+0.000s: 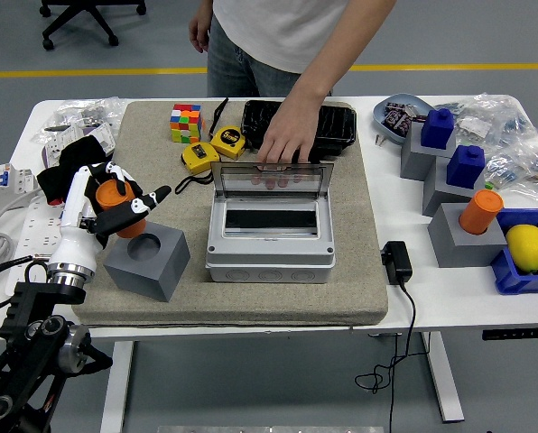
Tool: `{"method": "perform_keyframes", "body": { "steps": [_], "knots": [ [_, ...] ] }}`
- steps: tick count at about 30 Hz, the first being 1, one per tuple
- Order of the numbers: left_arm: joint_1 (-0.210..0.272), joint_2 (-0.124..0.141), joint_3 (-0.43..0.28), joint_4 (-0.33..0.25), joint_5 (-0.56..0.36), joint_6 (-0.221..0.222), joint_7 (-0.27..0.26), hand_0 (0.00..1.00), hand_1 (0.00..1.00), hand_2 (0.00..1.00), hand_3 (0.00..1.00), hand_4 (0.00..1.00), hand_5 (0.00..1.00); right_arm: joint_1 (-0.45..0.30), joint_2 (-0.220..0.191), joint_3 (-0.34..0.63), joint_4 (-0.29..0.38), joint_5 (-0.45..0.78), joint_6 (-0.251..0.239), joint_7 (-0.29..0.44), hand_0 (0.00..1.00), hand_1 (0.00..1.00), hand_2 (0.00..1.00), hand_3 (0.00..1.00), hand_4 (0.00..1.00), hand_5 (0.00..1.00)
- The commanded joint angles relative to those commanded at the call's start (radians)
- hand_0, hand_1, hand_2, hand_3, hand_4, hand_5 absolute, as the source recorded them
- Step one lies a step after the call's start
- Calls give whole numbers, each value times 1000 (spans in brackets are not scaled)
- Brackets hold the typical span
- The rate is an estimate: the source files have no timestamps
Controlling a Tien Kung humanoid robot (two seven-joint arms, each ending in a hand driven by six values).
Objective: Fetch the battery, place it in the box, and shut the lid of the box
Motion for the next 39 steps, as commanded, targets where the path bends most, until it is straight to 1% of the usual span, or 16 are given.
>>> {"method": "perform_keyframes", "body": {
  "steps": [1,6,7,10,12,13,14,16,18,19,24,25,27,29,34,39],
  "knots": [
    [1,5,10,-16,29,9,1,42,2,22,2,998,237,1,0,-1,0,0,0,0,780,706,717,748,998,998],
    [1,28,51,-81,185,45,14,42,2,22,2,998,237,1,-1,0,0,1,0,0,780,706,717,748,998,998],
    [-2,35,64,-94,213,55,20,47,2,23,2,919,292,0,-1,0,0,0,0,0,781,706,717,748,998,998],
    [-18,56,115,-123,304,82,42,47,2,23,2,919,292,0,-1,-1,0,0,0,-1,781,706,717,748,998,998],
    [-35,69,157,-129,367,95,56,47,2,23,2,919,292,2,-2,-3,0,1,0,0,781,706,717,748,998,998],
    [-43,73,174,-127,388,98,59,45,2,23,2,851,318,3,-3,-3,0,1,0,0,782,706,717,748,998,998],
    [-50,75,189,-124,400,101,61,45,2,23,2,851,318,4,-3,-2,0,0,0,0,782,706,717,748,998,998],
    [-75,81,235,-103,446,111,66,45,2,23,2,851,318,6,-4,-5,0,2,0,2,782,706,717,748,998,998],
    [-91,83,266,-88,472,117,67,45,2,23,2,851,318,7,-4,-4,0,1,0,1,782,706,717,748,998,998],
    [-105,86,292,-75,482,122,65,45,2,22,2,859,342,7,-4,-3,0,0,0,1,783,706,717,748,998,998],
    [-159,91,390,-30,509,145,55,45,2,22,2,859,342,6,-4,-1,0,-4,0,-1,783,706,717,748,998,998],
    [-167,91,405,-22,512,147,55,49,2,20,2,882,339,6,-4,-2,0,-4,0,-2,782,705,717,748,998,998],
    [-190,90,441,-3,514,152,52,49,2,20,2,882,339,6,-5,-4,0,-3,1,-1,782,705,717,748,998,998],
    [-205,90,464,10,514,157,49,49,2,20,2,882,339,8,-5,-5,0,-3,1,-1,782,705,717,748,998,998],
    [-260,84,528,76,508,183,27,49,2,17,2,869,336,10,-6,-7,0,-6,2,-3,782,706,717,748,998,998],
    [-298,73,546,139,513,210,9,50,2,19,2,864,344,11,-6,-8,0,-9,2,-3,781,706,717,748,998,998]
  ]
}}
